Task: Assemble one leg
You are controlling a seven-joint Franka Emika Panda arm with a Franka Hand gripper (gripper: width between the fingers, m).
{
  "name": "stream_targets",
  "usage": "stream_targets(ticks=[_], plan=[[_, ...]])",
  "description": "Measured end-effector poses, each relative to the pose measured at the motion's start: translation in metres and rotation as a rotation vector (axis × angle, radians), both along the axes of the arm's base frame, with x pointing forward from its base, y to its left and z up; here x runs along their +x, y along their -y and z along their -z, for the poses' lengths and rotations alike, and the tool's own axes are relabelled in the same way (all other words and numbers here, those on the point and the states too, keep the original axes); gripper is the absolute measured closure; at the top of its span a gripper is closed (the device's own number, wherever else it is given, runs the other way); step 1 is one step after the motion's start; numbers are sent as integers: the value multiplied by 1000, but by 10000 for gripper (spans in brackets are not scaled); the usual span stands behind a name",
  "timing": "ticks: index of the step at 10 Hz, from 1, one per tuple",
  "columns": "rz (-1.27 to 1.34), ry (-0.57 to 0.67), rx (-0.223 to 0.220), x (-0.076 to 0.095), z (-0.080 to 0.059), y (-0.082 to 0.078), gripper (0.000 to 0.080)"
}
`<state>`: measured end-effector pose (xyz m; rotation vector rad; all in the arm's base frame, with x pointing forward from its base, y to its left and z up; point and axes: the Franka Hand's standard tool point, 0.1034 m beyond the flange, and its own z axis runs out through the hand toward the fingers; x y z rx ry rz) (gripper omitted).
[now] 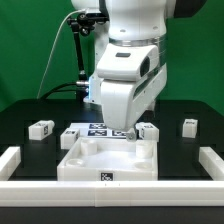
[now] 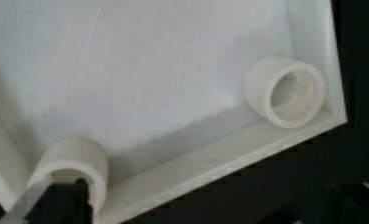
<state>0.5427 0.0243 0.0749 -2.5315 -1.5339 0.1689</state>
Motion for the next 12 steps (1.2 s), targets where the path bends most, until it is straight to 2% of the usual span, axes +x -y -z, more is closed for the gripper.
stream_targets(ticks=[2,6,7,11,12], plan=[[-64,99,1,-6,6,6,150],[-212,289,-20,-28,14,30,150],[-226,284,-24,-35,18,29,150],[-222,281,-25,-35,18,30,150],[-223,280,-25,-43,23,30,150]])
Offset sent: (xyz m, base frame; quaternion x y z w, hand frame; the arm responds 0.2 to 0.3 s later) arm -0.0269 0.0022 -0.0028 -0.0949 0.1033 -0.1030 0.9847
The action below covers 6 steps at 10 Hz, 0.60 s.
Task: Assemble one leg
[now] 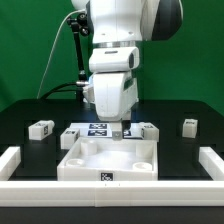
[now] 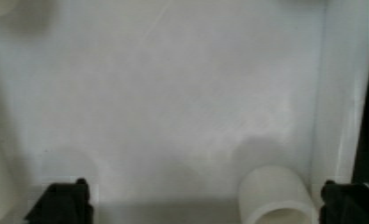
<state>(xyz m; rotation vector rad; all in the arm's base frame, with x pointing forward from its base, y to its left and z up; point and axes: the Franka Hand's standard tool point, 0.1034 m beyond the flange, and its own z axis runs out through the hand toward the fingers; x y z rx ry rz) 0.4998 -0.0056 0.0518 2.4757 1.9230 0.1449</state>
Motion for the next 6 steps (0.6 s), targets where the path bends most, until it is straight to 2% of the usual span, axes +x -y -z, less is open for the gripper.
stream_targets(ticks=[2,4,6], plan=[[-4,-9,-2,-26,14,-2,150],[-1,-20,0,-46,26,-6,150],[4,-31,1,-52,33,-6,150]])
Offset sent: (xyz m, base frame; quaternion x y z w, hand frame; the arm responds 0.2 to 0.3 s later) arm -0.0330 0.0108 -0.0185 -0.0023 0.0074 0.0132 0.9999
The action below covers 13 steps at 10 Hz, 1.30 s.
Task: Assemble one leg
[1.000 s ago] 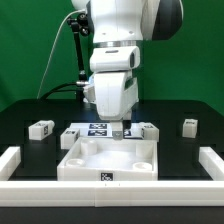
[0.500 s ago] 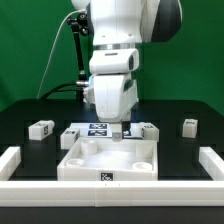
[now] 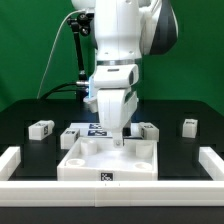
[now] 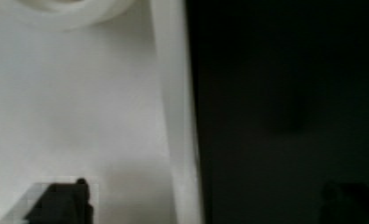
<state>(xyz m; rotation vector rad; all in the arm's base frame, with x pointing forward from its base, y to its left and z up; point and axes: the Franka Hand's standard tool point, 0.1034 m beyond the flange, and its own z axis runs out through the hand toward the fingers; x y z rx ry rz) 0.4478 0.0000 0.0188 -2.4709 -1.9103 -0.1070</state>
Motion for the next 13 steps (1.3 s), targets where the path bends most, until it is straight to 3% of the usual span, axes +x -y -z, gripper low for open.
stream_targets(ticks=[2,5,7,8,9,10,13], plan=[[11,-16,4,-4,13,4,150],[8,-11,2,-4,15,6,162],[8,-11,2,-4,15,6,511],[8,-11,2,-4,15,6,511],[9,-11,2,-4,15,6,685],[9,-12,2,-4,15,6,751],[12,-12,1,-4,15,7,751]])
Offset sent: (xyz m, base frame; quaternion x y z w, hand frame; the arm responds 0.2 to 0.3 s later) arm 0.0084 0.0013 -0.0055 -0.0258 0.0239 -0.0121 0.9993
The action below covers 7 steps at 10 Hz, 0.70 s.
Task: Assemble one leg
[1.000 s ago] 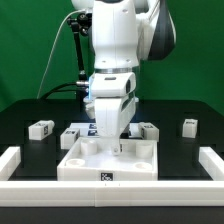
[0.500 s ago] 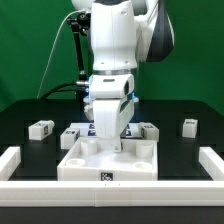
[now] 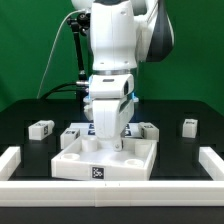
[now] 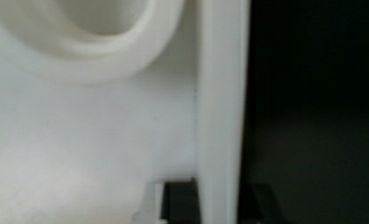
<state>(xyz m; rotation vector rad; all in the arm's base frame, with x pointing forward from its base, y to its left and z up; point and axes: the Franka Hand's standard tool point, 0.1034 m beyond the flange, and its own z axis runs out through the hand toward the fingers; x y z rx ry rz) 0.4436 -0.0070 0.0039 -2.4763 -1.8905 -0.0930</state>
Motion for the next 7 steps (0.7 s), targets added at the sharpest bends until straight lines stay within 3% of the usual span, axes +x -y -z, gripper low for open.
stream_targets(ticks=[5,7], plan=[[-11,-1,-1,0,0,0,751],[-160,1,-16,7,-1,-9,751]])
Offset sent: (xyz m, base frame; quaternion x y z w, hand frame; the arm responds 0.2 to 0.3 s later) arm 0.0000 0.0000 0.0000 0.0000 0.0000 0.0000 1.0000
